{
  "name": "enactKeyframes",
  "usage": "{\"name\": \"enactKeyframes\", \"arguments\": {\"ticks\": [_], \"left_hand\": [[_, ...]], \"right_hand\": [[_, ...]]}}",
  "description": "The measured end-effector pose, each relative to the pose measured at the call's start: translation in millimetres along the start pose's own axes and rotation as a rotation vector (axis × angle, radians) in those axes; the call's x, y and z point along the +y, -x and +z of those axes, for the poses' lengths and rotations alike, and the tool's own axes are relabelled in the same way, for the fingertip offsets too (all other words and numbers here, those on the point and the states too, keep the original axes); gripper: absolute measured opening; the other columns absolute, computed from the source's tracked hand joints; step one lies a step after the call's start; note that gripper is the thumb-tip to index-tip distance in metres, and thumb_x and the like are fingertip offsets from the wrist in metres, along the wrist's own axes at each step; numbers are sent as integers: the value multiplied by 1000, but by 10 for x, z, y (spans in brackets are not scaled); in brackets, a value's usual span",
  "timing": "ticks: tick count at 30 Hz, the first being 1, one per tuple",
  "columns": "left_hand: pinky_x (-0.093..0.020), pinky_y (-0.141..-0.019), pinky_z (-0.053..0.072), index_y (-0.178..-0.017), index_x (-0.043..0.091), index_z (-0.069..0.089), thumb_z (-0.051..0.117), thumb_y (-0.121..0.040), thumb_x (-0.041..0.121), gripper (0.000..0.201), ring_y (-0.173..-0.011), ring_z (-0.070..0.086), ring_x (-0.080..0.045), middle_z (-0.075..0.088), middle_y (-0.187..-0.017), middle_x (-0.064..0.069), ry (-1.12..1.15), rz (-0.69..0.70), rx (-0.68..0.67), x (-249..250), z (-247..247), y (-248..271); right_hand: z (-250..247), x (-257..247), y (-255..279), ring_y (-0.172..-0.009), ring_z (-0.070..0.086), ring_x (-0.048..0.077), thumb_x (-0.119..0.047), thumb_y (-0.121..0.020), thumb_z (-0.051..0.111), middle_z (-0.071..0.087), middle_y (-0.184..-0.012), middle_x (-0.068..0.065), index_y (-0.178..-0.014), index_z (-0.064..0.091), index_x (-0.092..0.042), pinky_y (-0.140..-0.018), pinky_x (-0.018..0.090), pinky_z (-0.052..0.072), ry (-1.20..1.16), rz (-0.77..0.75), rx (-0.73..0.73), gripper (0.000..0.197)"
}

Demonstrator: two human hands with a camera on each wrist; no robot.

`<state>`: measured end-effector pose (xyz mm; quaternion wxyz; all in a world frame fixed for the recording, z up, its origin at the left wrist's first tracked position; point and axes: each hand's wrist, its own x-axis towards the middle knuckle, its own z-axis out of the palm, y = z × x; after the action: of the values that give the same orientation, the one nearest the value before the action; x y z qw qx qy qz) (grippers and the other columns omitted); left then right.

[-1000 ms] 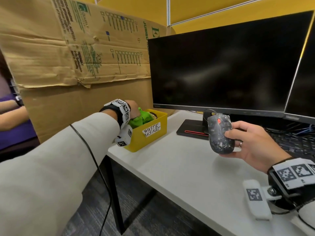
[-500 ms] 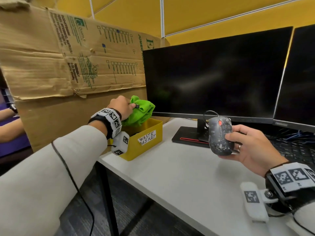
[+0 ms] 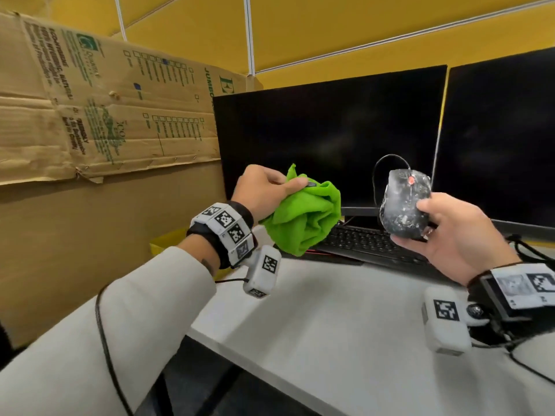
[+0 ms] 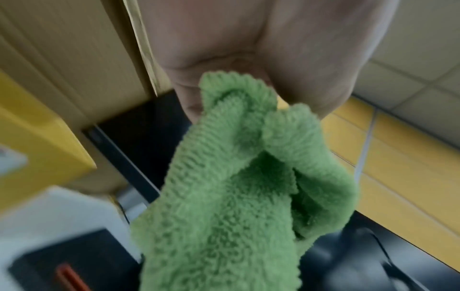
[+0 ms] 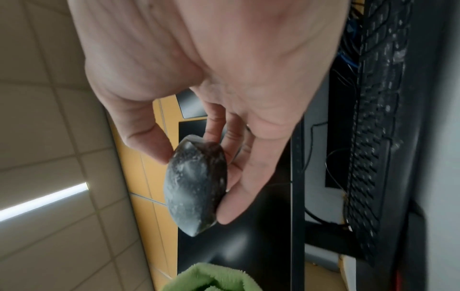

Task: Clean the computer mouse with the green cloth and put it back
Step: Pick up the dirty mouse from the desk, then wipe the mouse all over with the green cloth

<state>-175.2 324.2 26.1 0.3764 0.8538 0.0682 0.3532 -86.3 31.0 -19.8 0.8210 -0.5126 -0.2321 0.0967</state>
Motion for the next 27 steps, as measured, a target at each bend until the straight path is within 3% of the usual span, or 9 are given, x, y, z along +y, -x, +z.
{"name": "enactKeyframes", "arguments": {"ticks": [3, 7, 11, 14, 19, 22, 24, 25, 27], "left_hand": [[-35, -62, 50, -78, -7, 68, 69, -78, 69, 76, -62, 57, -23, 63, -70, -27, 120, 45, -100, 109, 652, 88], [-34, -60, 42, -70, -3, 64, 64, -87, 63, 68, -59, 47, -18, 49, -61, -11, 183, 66, -241, 290, 1463, 195], [-32, -55, 28, -54, 17, 38, 60, -100, 54, 64, -50, 30, -19, 30, -55, -2, 113, 90, -361, 540, 2036, 248], [-32, -52, 29, -49, 18, 30, 61, -97, 59, 70, -41, 28, -15, 27, -49, 2, 50, 90, -393, 659, 2302, 278], [-25, -53, 36, -41, 14, 45, 71, -89, 62, 73, -34, 42, -5, 38, -40, 5, -17, 52, -433, 594, 2528, 273], [-24, -60, 41, -60, 15, 70, 80, -83, 55, 47, -48, 52, -5, 53, -50, 8, -49, 80, -522, 526, 2477, 245], [-23, -72, 43, -85, 26, 75, 87, -79, 47, 24, -68, 57, -7, 62, -77, 11, -100, 119, -457, 528, 2409, 239], [-23, -76, 42, -93, 28, 73, 88, -78, 43, 26, -71, 56, -6, 60, -86, 10, -104, 139, -368, 533, 2375, 246], [-25, -72, 43, -91, 27, 70, 87, -80, 38, 23, -63, 51, -1, 58, -82, 9, 2, 201, -150, 605, 2297, 276]], "right_hand": [[-252, -221, 67, -95, 73, 28, -9, -96, 55, 66, -118, 18, -116, 61, -6, -69, 44, 64, 76, -21, 26, 22], [-679, -450, 179, -99, 68, 36, -14, -79, 66, 64, -116, 22, -117, 61, -7, -71, 49, 62, 146, -33, 129, 39], [-1018, -505, 221, -91, 68, 34, -5, -91, 60, 63, -111, 23, -116, 62, -7, -68, 48, 62, 180, -36, 208, 26], [-1172, -437, 229, -85, 71, 30, -4, -94, 58, 66, -107, 20, -115, 63, -7, -67, 47, 62, 179, -19, 230, 23], [-1243, -343, 187, -91, 70, 33, -3, -93, 61, 69, -108, 18, -116, 65, 1, -70, 49, 61, 217, 11, 240, 23], [-1204, -306, 183, -90, 71, 34, -2, -93, 63, 70, -106, 18, -118, 64, 5, -68, 49, 61, 264, 23, 230, 26], [-1204, -277, 171, -86, 71, 32, -2, -92, 64, 69, -101, 17, -116, 65, 4, -67, 49, 62, 272, 28, 250, 25], [-1205, -266, 169, -85, 71, 32, -2, -92, 65, 69, -100, 16, -116, 65, 4, -67, 50, 62, 270, 30, 268, 25], [-1208, -249, 165, -83, 72, 31, -3, -91, 67, 69, -98, 15, -115, 65, 3, -68, 51, 62, 288, 26, 303, 25]]}}
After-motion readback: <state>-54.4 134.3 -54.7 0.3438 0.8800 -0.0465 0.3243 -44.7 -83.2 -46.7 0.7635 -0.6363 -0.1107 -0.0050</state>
